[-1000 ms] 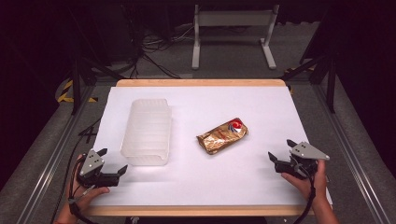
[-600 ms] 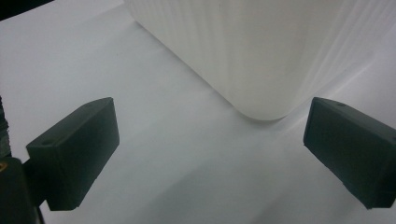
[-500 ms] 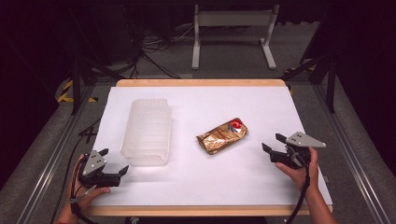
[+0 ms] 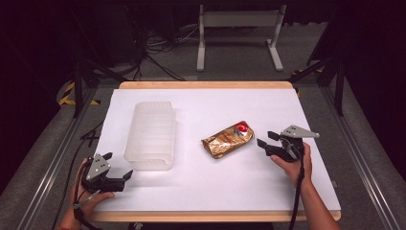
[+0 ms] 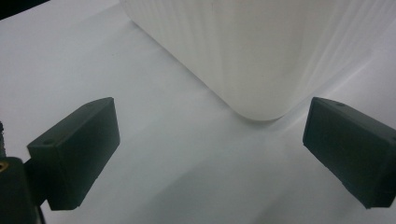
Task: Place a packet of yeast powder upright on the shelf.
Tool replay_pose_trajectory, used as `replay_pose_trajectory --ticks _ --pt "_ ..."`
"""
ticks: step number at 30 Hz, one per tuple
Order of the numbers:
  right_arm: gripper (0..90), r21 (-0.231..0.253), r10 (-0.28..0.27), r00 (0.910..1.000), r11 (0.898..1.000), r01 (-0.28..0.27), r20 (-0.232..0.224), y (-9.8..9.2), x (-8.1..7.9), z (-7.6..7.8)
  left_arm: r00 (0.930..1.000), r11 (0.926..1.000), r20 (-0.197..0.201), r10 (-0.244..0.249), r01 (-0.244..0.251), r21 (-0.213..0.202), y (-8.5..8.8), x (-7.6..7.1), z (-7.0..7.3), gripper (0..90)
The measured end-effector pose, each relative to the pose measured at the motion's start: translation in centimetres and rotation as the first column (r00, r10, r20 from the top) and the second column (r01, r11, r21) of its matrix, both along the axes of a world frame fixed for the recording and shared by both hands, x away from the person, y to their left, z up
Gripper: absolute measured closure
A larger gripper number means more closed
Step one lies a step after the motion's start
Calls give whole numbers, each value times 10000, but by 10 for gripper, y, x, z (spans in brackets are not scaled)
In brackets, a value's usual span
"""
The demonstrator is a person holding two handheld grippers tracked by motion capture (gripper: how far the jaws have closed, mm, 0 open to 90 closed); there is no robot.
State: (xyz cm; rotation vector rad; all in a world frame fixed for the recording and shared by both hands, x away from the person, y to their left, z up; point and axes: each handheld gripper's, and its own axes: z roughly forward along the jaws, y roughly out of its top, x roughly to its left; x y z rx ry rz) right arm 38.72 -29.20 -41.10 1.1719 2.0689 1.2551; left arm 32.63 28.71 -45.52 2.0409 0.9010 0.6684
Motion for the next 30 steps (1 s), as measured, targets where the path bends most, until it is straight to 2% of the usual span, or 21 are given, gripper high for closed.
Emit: replay_pose_trajectory --ticks 2,6,9,12,15,17,19,24,27,30 --pt "431 7 -129 9998 9999 129 -147 4 7 -2 10000 9999 17 -42 41 99 -1 0 0 47" --pt "435 -113 -59 9988 9999 53 -493 15 19 -5 10000 9999 57 -23 22 150 -1 -1 0 48" --pt "441 -183 -135 9983 9998 125 -559 23 28 -4 10000 9999 39 -5 5 144 -1 -1 0 48" --pt "465 132 -275 9972 9995 284 -695 26 36 -4 10000 9999 43 -9 8 128 -2 -1 0 48" --pt "469 29 -470 9958 9989 474 -791 30 42 -5 10000 9999 4 -18 18 133 -2 -2 0 48" --pt "472 -90 -610 9943 9981 604 -872 32 47 -7 10000 9999 7 -5 5 134 -2 -1 -1 48" --pt "469 40 -676 9930 9977 683 -973 32 50 -9 10000 9999 11 -20 20 119 -2 -2 -1 49" --pt "446 -5 -817 9876 9966 824 -1341 32 56 -17 10000 9999 7 -66 66 150 -1 -2 -1 49" --pt "430 274 -916 9847 9949 967 -1485 29 57 -20 10000 9999 16 -30 30 139 -1 -2 0 48" --pt "415 311 -886 9821 9950 950 -1663 29 59 -25 10000 9999 38 -66 66 147 -1 -2 0 48"
